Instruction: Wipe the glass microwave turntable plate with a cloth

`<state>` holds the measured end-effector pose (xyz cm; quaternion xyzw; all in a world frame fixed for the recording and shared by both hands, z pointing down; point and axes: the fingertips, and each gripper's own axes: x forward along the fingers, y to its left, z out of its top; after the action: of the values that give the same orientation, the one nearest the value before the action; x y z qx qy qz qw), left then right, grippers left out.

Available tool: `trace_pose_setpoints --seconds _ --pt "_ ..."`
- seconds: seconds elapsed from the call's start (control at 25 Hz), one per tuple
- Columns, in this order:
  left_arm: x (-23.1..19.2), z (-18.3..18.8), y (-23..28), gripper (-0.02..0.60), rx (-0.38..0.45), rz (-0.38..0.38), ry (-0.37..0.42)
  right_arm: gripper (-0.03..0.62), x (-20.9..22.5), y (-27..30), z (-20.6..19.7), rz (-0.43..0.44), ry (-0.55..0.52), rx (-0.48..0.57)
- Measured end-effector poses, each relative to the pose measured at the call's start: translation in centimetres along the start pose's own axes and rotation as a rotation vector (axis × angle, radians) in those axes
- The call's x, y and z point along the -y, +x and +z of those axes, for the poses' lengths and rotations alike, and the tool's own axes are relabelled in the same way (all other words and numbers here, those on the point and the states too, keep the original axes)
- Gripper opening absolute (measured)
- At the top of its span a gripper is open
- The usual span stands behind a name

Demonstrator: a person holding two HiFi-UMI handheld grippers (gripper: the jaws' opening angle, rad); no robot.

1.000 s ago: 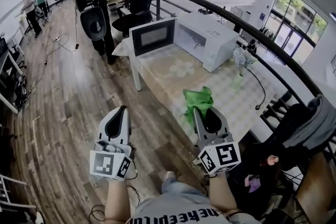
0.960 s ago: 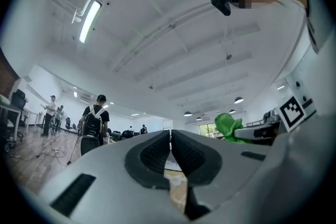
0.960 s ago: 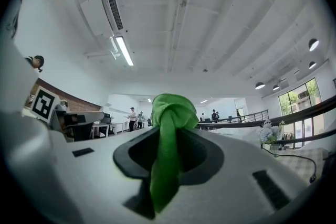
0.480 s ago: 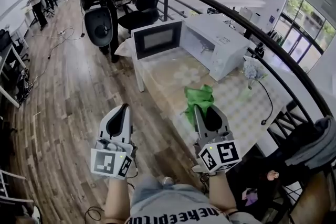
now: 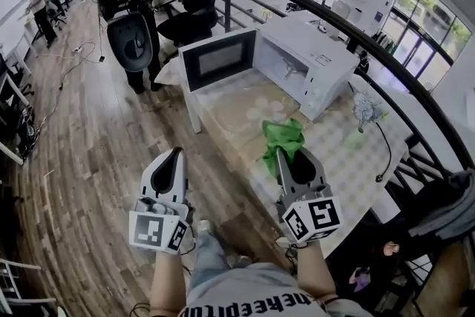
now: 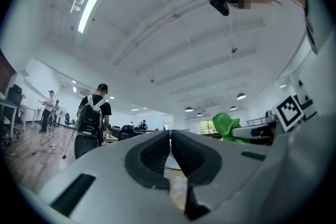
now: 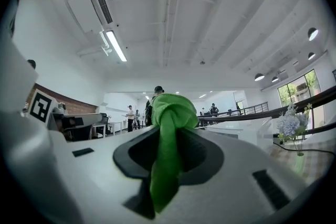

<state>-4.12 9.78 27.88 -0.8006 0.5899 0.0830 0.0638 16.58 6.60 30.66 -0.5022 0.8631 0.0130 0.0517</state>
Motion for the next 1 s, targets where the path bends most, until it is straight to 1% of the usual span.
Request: trace_pose_setpoints --seconds 0.16,0.48,0.76,1.0 --pt "-2.6 -0.6 3.5 0.012 -0.001 -0.034 -0.008 0.098 0.3 3.8 -0.5 -0.026 0.0 -0.002" --pt "-7.3 -0.7 9.8 0.012 0.015 -0.109 -0.012 0.098 0.8 10.5 -0.2 -0.086 -0.014 0.005" --pt "-11.2 -1.0 13.3 0.012 0.025 -0.153 -0.011 0.098 0.1 15.2 0.0 -0.12 -0.03 0.011" --pt "-14.3 -1.3 15.2 0.012 0.026 -0.173 -0.007 0.098 -0.6 18.1 -0.2 -0.152 -0.027 0.017"
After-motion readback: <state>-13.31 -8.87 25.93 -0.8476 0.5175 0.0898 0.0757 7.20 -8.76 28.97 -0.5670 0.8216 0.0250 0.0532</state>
